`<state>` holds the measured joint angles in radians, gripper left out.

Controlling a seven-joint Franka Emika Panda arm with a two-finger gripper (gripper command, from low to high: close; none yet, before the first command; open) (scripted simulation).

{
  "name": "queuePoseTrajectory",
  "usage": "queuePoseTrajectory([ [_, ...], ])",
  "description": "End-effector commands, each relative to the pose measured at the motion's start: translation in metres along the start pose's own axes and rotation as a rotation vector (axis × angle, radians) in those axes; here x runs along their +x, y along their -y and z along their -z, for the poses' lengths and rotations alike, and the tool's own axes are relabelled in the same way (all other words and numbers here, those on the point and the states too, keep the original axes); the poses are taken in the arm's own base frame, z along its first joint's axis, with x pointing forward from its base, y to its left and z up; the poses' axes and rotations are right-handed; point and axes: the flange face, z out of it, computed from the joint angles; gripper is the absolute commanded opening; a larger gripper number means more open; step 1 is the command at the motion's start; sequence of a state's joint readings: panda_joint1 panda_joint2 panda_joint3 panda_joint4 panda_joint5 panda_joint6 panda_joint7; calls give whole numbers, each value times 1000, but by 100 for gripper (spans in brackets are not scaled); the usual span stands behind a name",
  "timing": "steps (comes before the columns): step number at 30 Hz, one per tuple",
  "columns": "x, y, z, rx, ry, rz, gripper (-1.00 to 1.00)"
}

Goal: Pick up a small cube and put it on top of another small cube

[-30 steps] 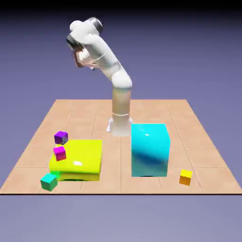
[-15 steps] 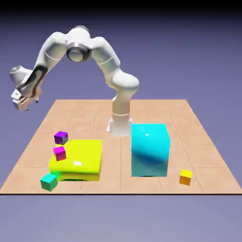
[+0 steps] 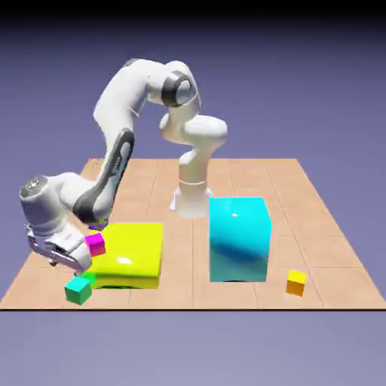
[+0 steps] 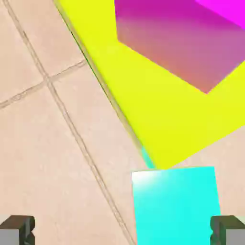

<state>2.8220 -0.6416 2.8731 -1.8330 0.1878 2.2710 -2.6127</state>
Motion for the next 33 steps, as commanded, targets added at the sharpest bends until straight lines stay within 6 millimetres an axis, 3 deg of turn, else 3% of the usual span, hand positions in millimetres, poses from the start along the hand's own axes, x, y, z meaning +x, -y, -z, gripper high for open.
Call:
queuePoseTrajectory([
  [1, -1, -1, -18, -1, -1, 0, 0],
  [3, -2, -1, -51, 2, 4, -1, 0],
  [4, -2, -1, -51, 2, 4, -1, -100],
  [5, -2, -1, -51, 2, 4, -1, -100],
  [9, 0, 3, 19, 2, 5, -5, -100],
  [12, -63, 111, 41, -8, 46, -271, -100],
  [15, -103, 230, 62, -17, 84, -539, -100],
  [18, -119, 355, 80, -26, 117, -809, -100],
  [21, -109, 481, 95, -33, 148, -1080, -100],
  [24, -74, 602, 106, -39, 177, -1352, -100],
  [27, -15, 715, 115, -44, 204, -1625, -100],
  [30, 65, 813, 121, -47, 230, -1900, -100],
  [33, 163, 893, 123, -48, 256, -2175, -100],
])
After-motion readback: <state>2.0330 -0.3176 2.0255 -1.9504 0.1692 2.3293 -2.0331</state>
